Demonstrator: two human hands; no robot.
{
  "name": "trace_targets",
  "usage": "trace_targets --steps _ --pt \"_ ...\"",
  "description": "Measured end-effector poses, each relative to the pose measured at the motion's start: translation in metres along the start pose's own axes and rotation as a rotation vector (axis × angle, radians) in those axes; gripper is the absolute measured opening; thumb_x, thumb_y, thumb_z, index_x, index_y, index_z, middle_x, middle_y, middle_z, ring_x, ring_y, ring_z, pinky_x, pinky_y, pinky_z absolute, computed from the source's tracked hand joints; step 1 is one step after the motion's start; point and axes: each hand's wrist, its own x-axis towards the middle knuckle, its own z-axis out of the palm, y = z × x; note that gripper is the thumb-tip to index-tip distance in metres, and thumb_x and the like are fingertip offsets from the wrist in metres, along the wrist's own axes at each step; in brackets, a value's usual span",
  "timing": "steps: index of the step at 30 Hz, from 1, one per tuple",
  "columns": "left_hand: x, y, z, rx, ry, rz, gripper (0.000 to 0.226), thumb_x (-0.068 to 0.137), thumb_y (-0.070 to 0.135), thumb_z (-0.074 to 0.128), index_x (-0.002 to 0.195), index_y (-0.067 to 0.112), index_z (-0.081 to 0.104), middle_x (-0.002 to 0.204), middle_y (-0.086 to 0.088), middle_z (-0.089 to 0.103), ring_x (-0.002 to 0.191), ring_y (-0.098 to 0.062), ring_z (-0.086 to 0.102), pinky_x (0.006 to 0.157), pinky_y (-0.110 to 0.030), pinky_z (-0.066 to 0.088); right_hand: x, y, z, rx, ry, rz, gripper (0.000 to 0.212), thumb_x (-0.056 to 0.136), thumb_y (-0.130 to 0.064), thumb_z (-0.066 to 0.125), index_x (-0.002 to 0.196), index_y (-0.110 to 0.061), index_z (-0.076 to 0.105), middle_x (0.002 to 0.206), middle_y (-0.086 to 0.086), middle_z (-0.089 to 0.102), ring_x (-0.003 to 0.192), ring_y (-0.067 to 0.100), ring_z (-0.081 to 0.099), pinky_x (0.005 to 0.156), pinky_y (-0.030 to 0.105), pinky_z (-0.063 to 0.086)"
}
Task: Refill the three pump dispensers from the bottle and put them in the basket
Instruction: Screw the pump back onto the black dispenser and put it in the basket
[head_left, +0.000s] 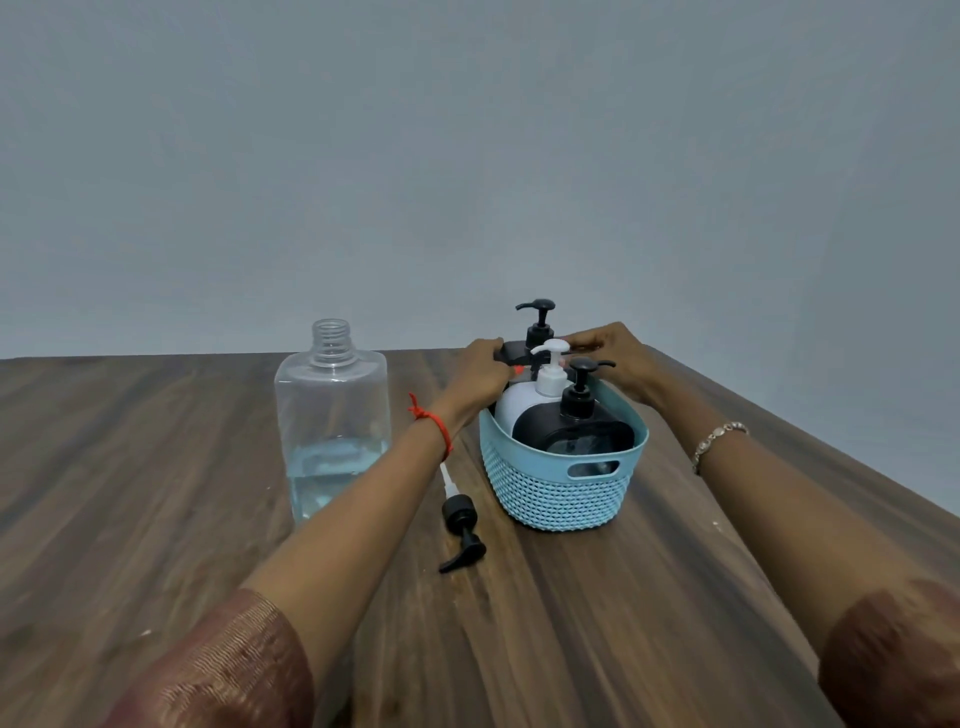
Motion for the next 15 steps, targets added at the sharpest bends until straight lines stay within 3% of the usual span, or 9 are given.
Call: trace_targets --steps 2,4,6,8,9,11,13,15 --pt "-0.001 -0.003 0.0 0.022 -0.021 -0.007 0.011 0.081 0.004 0.061 0.078 -0.007 0.06 0.073 -0.013 0.052 0.069 -0.018 0.044 0.065 -0.031 0.035 -0.006 0.002 0.003 -0.073 0.004 0.01 0.032 0.082 0.019 0.052 0.112 0.011 0.061 0.103 0.009 0.063 0.072 -0.004 0.06 0.061 0.001 0.043" --pt "-0.001 -0.004 0.002 0.091 -0.031 -0.009 0.007 0.077 0.007 0.061 0.075 0.0 0.062 0.071 -0.011 0.05 0.07 -0.017 0.042 0.062 -0.03 0.032 -0.009 0.004 0.004 -0.111 0.003 0.054 0.026 0.084 0.017 0.05 0.095 0.004 0.069 0.1 0.0 0.062 0.079 0.007 0.057 0.055 -0.002 0.039" --pt "-0.001 -0.001 0.003 0.176 -0.023 -0.006 0.018 0.077 0.003 0.058 0.064 0.008 0.048 0.065 -0.01 0.038 0.064 -0.017 0.033 0.056 -0.027 0.024 -0.008 0.005 0.005 -0.144 -0.004 0.087 0.026 0.085 0.011 0.052 0.082 -0.005 0.072 0.086 -0.007 0.065 0.075 0.007 0.052 0.051 -0.002 0.036" --pt "-0.001 0.0 0.005 0.208 -0.016 0.005 0.035 0.079 0.0 0.057 0.055 0.011 0.033 0.06 -0.007 0.028 0.058 -0.014 0.023 0.052 -0.026 0.017 -0.01 0.002 0.004 -0.206 0.004 0.102 0.021 0.087 0.007 0.053 0.086 -0.002 0.072 0.071 -0.007 0.067 0.064 0.002 0.046 0.047 -0.001 0.034" --pt "-0.002 0.0 0.005 0.223 -0.018 0.013 0.041 0.079 -0.001 0.056 0.053 0.013 0.028 0.058 -0.004 0.025 0.057 -0.014 0.02 0.052 -0.026 0.016 -0.01 0.001 0.003 -0.237 0.007 0.11 0.018 0.088 0.003 0.054 0.087 0.0 0.072 0.071 0.002 0.072 0.064 0.007 0.046 0.045 0.0 0.033" --pt "-0.003 0.002 0.005 0.255 -0.028 0.018 0.046 0.08 -0.001 0.054 0.051 0.016 0.023 0.056 -0.002 0.022 0.056 -0.013 0.018 0.051 -0.026 0.015 -0.012 -0.001 0.002 -0.298 0.007 0.109 0.021 0.091 -0.005 0.055 0.101 0.009 0.066 0.101 0.029 0.065 0.078 0.027 0.056 0.044 0.002 0.031" --pt "-0.004 0.004 0.005 0.325 -0.037 0.017 0.046 0.083 -0.001 0.051 0.051 0.015 0.023 0.055 -0.003 0.023 0.054 -0.014 0.017 0.051 -0.027 0.015 -0.016 -0.004 0.005 -0.351 0.002 0.108 0.027 0.092 -0.008 0.053 0.108 0.013 0.059 0.113 0.036 0.055 0.103 0.044 0.053 0.045 0.004 0.029" --pt "-0.004 0.006 0.005 0.414 -0.061 0.0 0.046 0.088 0.002 0.048 0.051 0.013 0.023 0.055 -0.005 0.025 0.053 -0.015 0.019 0.049 -0.027 0.015 -0.017 -0.003 0.007 -0.356 -0.006 0.124 0.028 0.093 -0.008 0.051 0.109 0.013 0.058 0.114 0.035 0.056 0.108 0.045 0.049 0.047 0.006 0.03"
